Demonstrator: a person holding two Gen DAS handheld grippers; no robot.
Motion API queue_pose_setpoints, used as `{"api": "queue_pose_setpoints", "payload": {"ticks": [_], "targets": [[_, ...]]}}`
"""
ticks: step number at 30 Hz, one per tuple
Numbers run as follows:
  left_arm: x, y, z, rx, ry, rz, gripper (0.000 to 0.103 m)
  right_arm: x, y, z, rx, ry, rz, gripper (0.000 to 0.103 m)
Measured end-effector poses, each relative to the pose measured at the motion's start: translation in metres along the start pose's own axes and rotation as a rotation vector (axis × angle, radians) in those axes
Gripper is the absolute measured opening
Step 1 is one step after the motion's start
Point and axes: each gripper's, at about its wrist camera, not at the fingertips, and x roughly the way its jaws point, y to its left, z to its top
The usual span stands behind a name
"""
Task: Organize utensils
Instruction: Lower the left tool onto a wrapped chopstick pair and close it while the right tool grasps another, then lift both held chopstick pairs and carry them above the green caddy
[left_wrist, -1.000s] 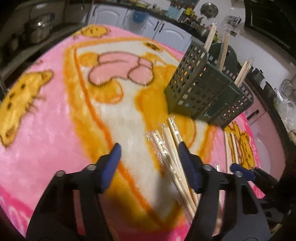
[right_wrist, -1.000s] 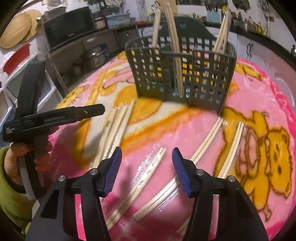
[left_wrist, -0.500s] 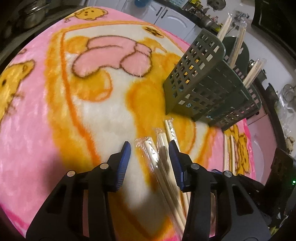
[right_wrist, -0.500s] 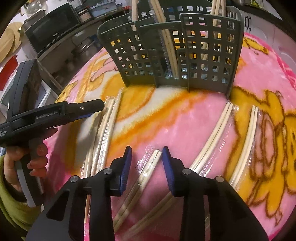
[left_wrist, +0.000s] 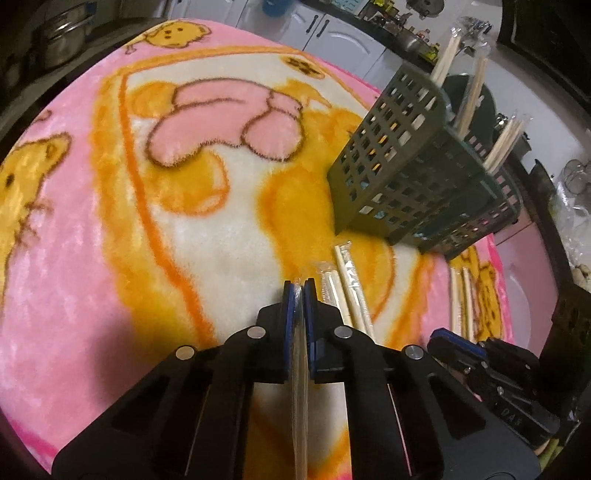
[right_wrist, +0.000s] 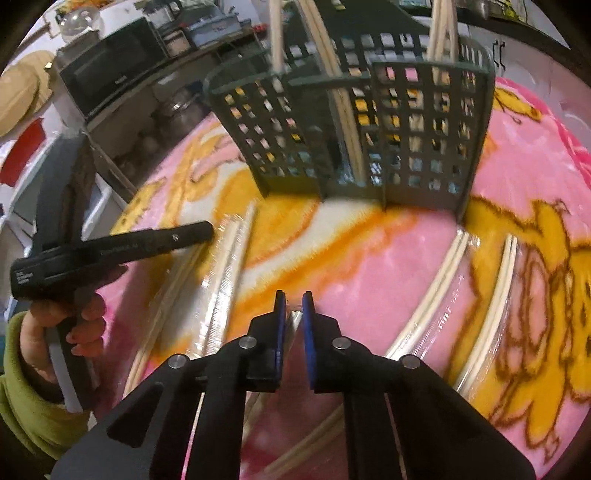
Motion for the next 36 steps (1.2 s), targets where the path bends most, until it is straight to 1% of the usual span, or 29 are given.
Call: {"api": "queue_pose_setpoints", "payload": {"ticks": [6,10,14,20,27,31,36], "targets": [[-0.028,-0.013,0.003,0.028,-0.062,-0.029,0.003,-0.031,0.012,0.015,-0.041,-0.102,0.055,0.006],[-0.047,-0.028,0.008,0.047,-0.126,-0.046,0.003,-0.058,0.019,0.022,-0.072,-0.189,0.063,0.006],[-0.064,-0.045,0.013,0.074,-0.172,-0.078,0.003,-0.082,0.022,0.028,-0.083,-0.267,0.070,0.005],[-0.096,-0.084,0.025,0.155,-0.260,-0.121,0.003,-0.124,0.027,0.035,-0.116,-0.404,0.037,0.005],[-0.125,-0.115,0.040,0.224,-0.342,-0.165,0.003,-0.164,0.028,0.046,-0.141,-0.528,-0.008,0.004],[-0.134,-0.127,0.049,0.244,-0.372,-0.183,0.003,-0.179,0.026,0.051,-0.150,-0.582,-0.035,0.004],[-0.143,-0.138,0.057,0.254,-0.413,-0.194,0.003,-0.193,0.022,0.058,-0.148,-0.629,-0.050,0.004]]}}
